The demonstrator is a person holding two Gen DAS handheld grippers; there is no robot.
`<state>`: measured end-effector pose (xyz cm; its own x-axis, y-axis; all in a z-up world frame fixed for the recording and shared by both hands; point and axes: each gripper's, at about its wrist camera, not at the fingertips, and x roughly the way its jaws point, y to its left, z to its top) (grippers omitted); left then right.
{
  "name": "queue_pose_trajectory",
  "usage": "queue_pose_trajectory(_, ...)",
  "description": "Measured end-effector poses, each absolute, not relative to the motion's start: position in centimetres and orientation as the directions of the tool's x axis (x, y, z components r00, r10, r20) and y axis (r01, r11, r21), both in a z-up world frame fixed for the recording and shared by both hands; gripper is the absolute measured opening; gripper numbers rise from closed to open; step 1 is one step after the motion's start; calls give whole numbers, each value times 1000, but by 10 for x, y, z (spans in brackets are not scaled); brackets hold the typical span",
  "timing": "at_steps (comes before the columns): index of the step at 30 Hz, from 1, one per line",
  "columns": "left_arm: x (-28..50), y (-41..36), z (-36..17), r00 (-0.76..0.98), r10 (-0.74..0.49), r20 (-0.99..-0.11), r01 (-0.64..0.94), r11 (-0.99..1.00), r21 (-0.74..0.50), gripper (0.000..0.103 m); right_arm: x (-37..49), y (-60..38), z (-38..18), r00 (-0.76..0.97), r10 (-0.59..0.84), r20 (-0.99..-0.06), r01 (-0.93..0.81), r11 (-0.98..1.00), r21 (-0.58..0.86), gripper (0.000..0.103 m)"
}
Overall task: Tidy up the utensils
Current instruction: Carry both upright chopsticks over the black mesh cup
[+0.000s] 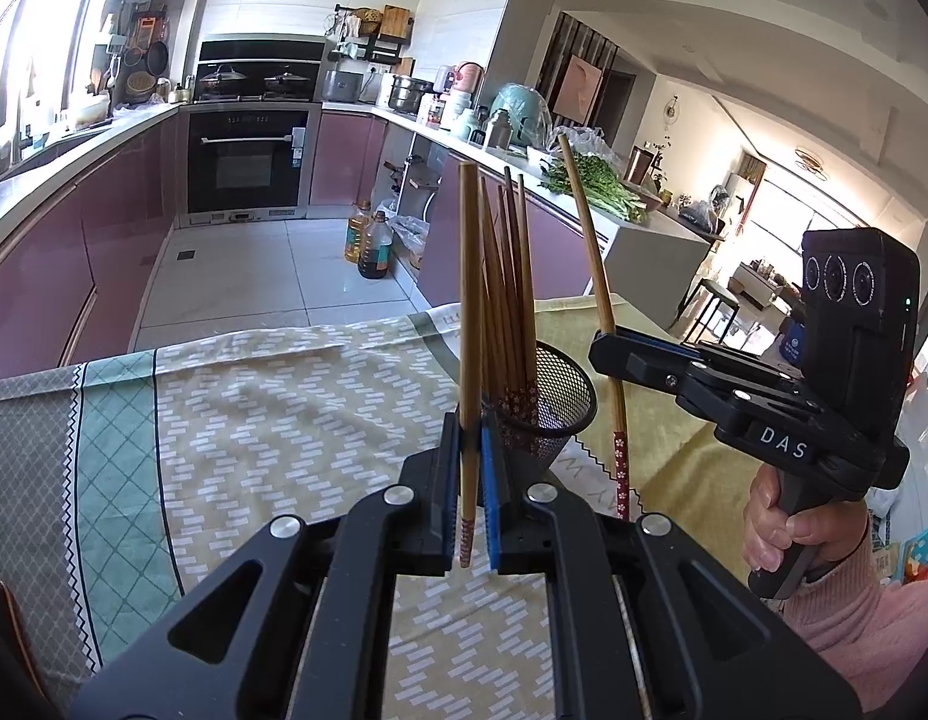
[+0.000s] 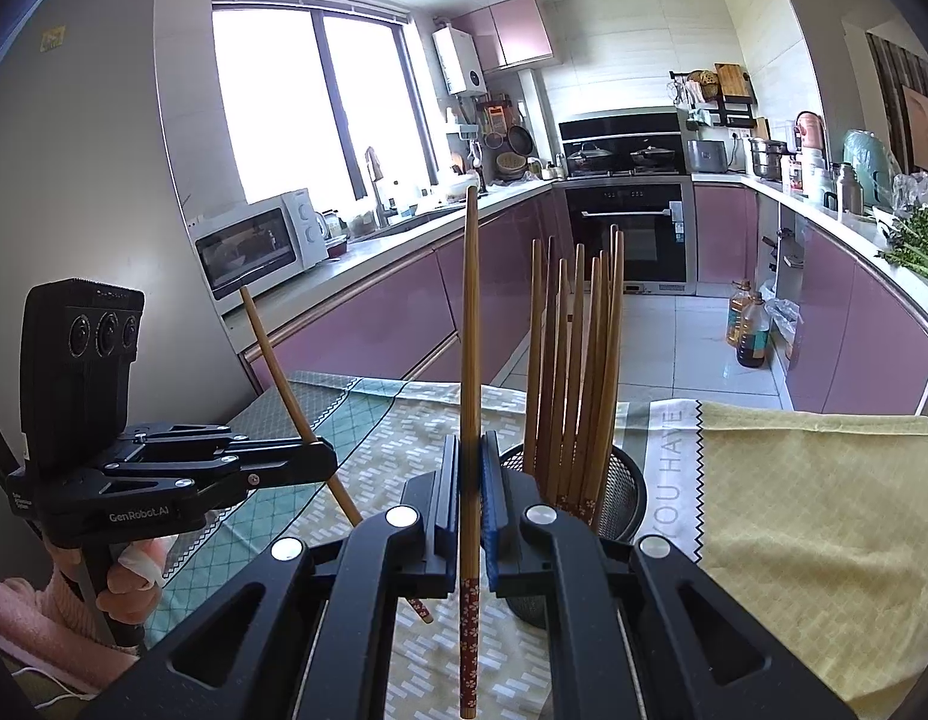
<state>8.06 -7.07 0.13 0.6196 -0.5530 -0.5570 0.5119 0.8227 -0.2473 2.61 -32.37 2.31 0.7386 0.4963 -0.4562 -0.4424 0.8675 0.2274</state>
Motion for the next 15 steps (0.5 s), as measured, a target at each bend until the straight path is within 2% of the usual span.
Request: queue_pose_trajectory(15,84,-73,6,623,-551,-555,519,822,-234,7,32,-327,33,759,486,-433,-434,874,221,6)
